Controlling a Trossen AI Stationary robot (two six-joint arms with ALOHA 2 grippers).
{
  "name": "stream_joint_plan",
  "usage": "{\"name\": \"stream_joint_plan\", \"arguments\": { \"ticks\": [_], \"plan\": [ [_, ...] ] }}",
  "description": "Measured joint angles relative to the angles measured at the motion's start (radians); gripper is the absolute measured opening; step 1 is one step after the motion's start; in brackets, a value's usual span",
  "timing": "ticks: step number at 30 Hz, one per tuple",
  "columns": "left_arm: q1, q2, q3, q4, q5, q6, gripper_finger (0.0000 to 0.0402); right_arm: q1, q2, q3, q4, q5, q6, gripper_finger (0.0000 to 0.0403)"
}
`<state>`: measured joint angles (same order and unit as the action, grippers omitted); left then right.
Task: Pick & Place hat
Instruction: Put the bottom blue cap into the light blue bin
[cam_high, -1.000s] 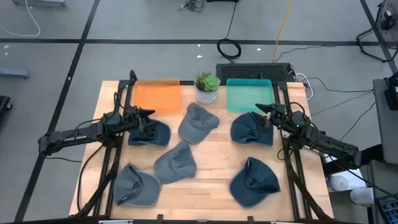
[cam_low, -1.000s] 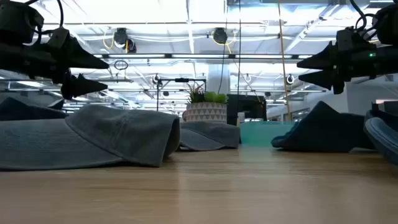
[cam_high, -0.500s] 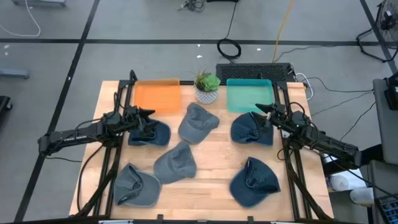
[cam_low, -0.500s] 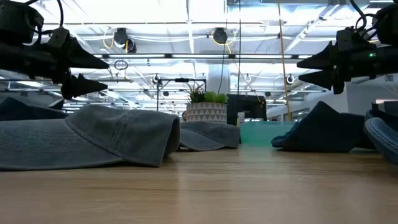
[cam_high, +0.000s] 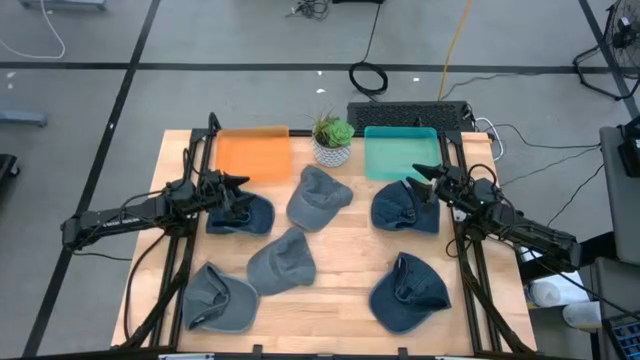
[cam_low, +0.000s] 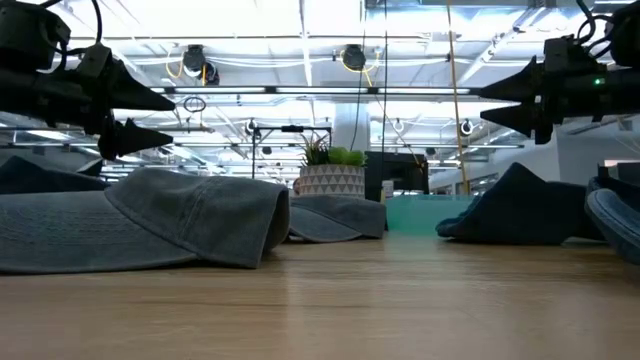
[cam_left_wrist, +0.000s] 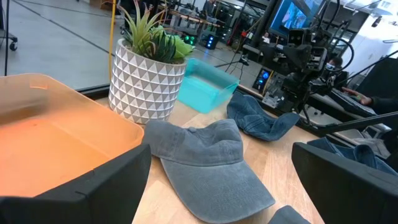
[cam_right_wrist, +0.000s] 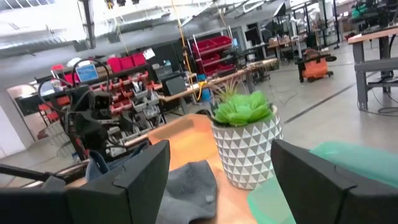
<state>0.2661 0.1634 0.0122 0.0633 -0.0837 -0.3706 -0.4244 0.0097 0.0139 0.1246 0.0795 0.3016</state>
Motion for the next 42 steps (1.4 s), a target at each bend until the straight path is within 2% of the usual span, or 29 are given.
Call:
{"name": "stream_joint_plan", "arguments": {
  "ticks": [17,22,26,31,35,42],
  "plan": [
    [0.0,0.0,0.0,0.0,0.0,0.0,0.0399,0.0,0.0,0.0,0.006,-0.001,0.0,0.027],
    [0.0,0.0,0.0,0.0,0.0,0.0,0.0399,0.0,0.0,0.0,0.006,-0.002,0.053,0.0271],
    [0.0,0.0,0.0,0.0,0.0,0.0,0.0399,0.0,0.0,0.0,0.006,-0.002,0.064,0.0289],
    [0.0,0.0,0.0,0.0,0.0,0.0,0.0399,0.0,0.0,0.0,-0.007,-0.002,0.09,0.0331],
    [0.0,0.0,0.0,0.0,0.0,0.0,0.0399,0.0,0.0,0.0,-0.006,-0.005,0.039,0.0359],
    [0.0,0.0,0.0,0.0,0.0,0.0,0.0399,0.0,0.012,0.043,-0.001,0.003,-0.066,0.0358]
  ]
}}
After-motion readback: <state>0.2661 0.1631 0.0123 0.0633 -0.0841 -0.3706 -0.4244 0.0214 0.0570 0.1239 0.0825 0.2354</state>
